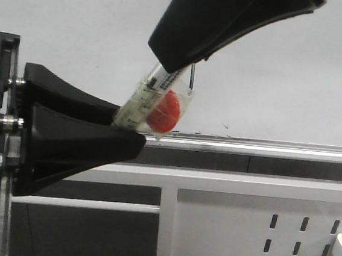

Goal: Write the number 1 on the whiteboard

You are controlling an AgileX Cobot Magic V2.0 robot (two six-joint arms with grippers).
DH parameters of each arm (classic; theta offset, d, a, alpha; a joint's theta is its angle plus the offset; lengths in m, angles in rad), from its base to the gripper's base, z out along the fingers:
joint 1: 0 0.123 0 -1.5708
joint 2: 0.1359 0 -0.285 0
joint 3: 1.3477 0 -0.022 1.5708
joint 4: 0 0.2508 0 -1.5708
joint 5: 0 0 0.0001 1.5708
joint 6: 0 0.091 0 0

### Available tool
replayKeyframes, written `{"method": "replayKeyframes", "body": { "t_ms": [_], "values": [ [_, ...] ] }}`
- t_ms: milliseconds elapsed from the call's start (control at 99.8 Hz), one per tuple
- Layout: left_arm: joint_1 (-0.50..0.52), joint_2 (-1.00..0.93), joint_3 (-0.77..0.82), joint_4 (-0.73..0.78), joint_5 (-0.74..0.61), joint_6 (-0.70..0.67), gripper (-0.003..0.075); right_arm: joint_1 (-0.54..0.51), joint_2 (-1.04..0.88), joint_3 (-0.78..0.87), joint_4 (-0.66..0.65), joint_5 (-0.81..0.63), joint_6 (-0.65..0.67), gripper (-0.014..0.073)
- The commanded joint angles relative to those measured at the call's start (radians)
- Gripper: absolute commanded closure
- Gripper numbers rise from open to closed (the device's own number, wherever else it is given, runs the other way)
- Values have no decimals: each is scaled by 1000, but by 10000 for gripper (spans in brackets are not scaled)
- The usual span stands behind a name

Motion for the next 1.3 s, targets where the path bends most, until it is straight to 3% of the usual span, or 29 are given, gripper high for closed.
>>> {"method": "replayKeyframes", "body": {
  "t_ms": [0, 180, 220, 301, 511, 661, 751, 811, 1032, 1292],
  "values": [
    [-3, -16, -24, -38, -84, -22, 740, 0, -17, -35, 14, -88, -7, 585],
    [-3, -16, -24, -41, -84, -22, 740, 0, -17, -35, 14, -105, -7, 209],
    [-3, -16, -22, -49, -84, -22, 740, 0, -19, -35, 14, -105, -7, 168],
    [-3, -16, -10, -106, -87, -22, 740, 0, -33, -35, 14, -107, -7, 165],
    [-3, -16, 84, -309, -252, -22, 740, 0, -180, -35, -53, -128, -4, 214],
    [-3, -16, 117, -430, -282, -55, 740, -14, -316, -31, -101, -88, 13, 287],
    [-3, -16, 117, -503, -285, -82, 740, -46, -388, -31, -102, -17, 14, 487],
    [-3, -6, 117, -513, -310, -84, 740, -66, -428, -31, -106, 16, 14, 675],
    [-3, 88, 117, -578, -464, -226, 741, -82, -487, -23, -110, 35, 15, 664],
    [-27, 158, 24, -629, -464, -232, 741, -82, -485, -16, -110, 65, 15, 664]
  ]
}}
